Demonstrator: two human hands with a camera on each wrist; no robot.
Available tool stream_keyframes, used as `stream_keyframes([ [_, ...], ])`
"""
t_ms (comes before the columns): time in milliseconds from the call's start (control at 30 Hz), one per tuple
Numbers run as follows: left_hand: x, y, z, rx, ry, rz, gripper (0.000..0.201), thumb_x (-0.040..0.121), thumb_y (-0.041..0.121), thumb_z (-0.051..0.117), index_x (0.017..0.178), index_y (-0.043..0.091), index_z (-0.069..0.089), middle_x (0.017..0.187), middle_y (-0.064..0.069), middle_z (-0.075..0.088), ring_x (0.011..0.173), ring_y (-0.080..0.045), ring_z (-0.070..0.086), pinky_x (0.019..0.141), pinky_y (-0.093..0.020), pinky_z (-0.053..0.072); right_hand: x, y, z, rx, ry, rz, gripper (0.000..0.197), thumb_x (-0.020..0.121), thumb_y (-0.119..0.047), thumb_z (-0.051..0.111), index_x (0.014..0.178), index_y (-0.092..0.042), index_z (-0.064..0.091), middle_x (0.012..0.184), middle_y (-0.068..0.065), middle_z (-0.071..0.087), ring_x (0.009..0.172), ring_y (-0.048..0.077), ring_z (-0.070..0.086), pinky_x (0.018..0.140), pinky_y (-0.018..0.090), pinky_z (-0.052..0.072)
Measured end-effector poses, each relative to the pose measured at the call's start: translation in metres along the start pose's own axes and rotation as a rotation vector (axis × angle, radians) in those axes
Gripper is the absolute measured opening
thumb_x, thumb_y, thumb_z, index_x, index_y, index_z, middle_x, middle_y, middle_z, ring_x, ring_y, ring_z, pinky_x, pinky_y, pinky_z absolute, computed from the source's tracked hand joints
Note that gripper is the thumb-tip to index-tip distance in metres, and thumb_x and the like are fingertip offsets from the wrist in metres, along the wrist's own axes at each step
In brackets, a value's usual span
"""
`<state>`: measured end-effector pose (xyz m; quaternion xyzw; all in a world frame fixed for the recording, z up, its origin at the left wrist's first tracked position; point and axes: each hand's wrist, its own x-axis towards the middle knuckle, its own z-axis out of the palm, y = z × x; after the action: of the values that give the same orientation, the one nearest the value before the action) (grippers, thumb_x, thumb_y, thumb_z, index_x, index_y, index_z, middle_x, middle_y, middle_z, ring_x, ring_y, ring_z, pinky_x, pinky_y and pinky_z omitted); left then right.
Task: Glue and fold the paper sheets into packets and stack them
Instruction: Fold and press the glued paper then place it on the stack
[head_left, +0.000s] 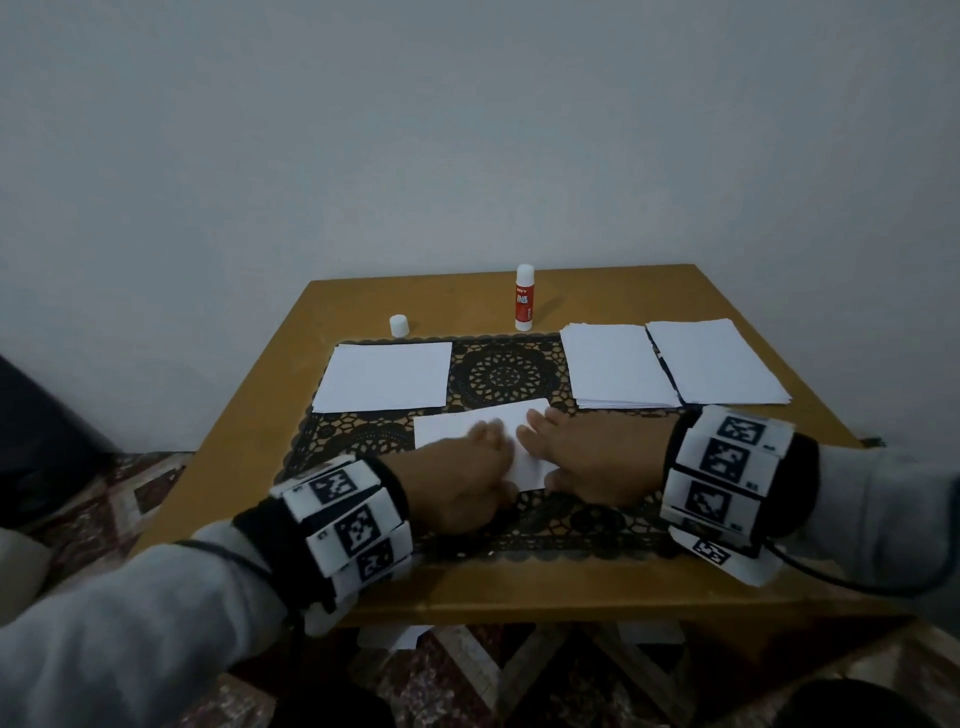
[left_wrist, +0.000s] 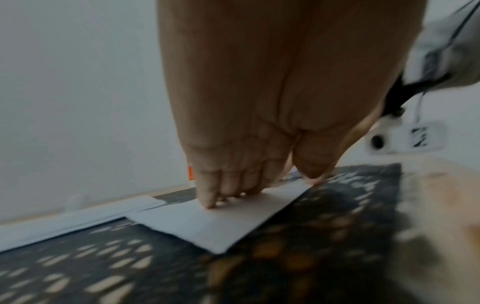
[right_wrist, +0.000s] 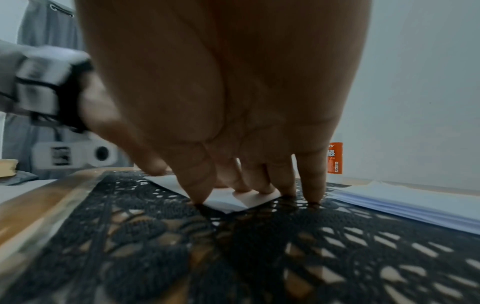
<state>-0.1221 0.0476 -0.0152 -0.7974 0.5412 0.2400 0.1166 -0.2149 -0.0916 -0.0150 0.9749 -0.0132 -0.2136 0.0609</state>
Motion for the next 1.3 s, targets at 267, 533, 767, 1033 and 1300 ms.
stream_keyframes([
  [267,-0.024,-0.011,0.004,-0.006,-0.033,-0.089,0.071,0.101,0.044,0.028,0.151,0.007,-0.007,0.157,-0.011,-0.017,0.147,-0.022,-0.01,0.121,-0.039,0.007,0.001,0.003,-0.005,-0.001,-0.038,-0.011,0.062,0.104,-0.034,0.034,0.154,-0.01,0.006,0.161,0.013,0.004,0.146,0.03,0.016,0.117,0.04,0.023],
  [533,-0.04,-0.016,0.014,0.031,-0.045,-0.096,0.082,0.096,0.057,0.025,0.15,0.009,-0.013,0.156,-0.01,-0.021,0.146,-0.021,-0.014,0.121,-0.037,0.005,-0.001,0.002,-0.002,0.036,-0.032,0.002,0.06,0.105,-0.028,0.032,0.154,-0.011,0.002,0.162,0.012,-0.002,0.148,0.027,0.008,0.119,0.038,0.017],
  [767,-0.053,-0.013,0.019,0.041,-0.058,-0.073,0.082,0.096,0.059,0.022,0.15,0.007,-0.012,0.156,-0.012,-0.019,0.146,-0.022,-0.013,0.121,-0.035,0.003,-0.002,0.003,-0.003,0.049,-0.031,-0.002,0.061,0.105,-0.03,0.031,0.154,-0.011,0.002,0.162,0.011,-0.001,0.148,0.027,0.009,0.119,0.038,0.019],
  [1033,-0.06,-0.002,0.027,0.047,-0.076,-0.029,0.083,0.095,0.06,0.022,0.149,0.007,-0.012,0.156,-0.011,-0.021,0.145,-0.02,-0.016,0.12,-0.031,-0.001,-0.001,0.004,-0.001,0.072,-0.032,0.005,0.06,0.105,-0.031,0.03,0.154,-0.014,0.0,0.162,0.008,-0.005,0.149,0.024,0.003,0.12,0.038,0.015],
  [1300,-0.051,0.011,0.019,0.041,-0.083,0.009,0.083,0.095,0.06,0.025,0.151,0.007,-0.007,0.158,-0.012,-0.015,0.147,-0.023,-0.009,0.121,-0.036,0.006,-0.003,0.002,0.0,0.088,-0.027,0.013,0.061,0.104,-0.034,0.031,0.154,-0.015,0.0,0.162,0.007,-0.005,0.149,0.023,0.002,0.12,0.04,0.017],
])
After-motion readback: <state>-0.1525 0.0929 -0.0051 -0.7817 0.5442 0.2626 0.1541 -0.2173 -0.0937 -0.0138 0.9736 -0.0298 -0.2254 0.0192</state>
